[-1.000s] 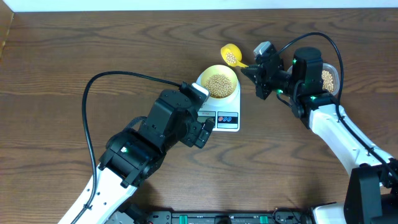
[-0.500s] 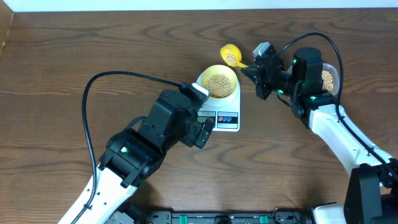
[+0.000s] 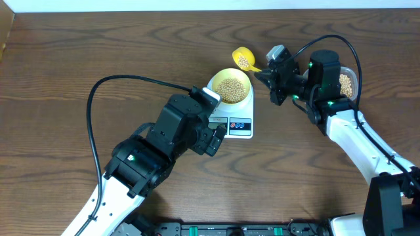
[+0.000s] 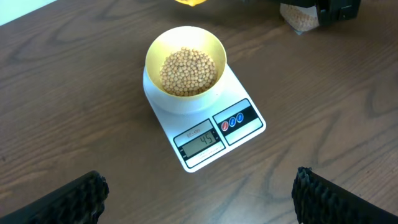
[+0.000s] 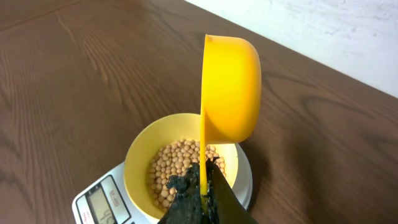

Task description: Scoop item into bowl and weigh 50g on scale

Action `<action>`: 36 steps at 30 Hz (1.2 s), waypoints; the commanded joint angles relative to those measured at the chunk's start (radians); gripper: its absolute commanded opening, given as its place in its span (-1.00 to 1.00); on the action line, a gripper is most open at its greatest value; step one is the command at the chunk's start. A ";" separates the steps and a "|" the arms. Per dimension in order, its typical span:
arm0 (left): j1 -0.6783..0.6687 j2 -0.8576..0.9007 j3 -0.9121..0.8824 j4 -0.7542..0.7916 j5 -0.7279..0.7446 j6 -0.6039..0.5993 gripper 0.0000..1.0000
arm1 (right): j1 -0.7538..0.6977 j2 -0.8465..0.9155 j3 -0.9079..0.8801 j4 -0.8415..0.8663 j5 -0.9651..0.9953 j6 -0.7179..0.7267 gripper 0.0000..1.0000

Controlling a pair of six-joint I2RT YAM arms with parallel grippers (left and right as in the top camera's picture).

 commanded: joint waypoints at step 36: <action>0.004 0.005 0.000 -0.003 0.009 0.017 0.94 | 0.000 0.008 -0.001 -0.031 -0.019 0.051 -0.98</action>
